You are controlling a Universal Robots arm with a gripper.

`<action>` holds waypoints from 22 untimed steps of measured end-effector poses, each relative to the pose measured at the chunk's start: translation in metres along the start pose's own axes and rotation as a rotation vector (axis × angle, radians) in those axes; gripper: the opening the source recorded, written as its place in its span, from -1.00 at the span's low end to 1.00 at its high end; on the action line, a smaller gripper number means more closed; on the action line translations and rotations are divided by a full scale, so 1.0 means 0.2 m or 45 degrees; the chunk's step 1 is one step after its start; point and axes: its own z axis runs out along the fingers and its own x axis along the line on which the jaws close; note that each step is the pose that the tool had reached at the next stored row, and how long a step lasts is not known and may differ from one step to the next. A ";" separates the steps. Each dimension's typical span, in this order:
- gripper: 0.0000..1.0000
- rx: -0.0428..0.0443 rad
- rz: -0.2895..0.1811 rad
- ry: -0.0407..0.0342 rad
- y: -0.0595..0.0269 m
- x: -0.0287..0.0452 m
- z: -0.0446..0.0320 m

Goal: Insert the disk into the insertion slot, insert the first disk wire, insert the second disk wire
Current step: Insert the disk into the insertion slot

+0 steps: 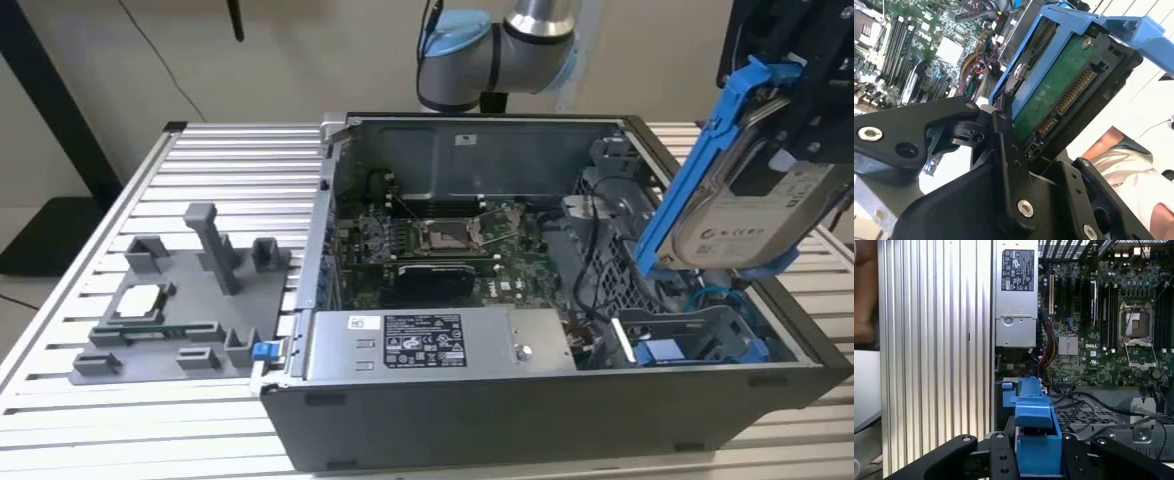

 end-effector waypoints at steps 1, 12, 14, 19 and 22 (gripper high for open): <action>-1.00 0.000 0.000 -0.0001 -0.001 0.000 0.004; -1.00 0.000 0.000 -0.0001 -0.009 0.000 0.039; -1.00 0.000 0.000 -0.0003 -0.011 0.000 0.049; -1.00 0.000 0.000 -0.0001 -0.016 0.000 0.072; -1.00 0.000 0.000 -0.0001 -0.019 0.000 0.084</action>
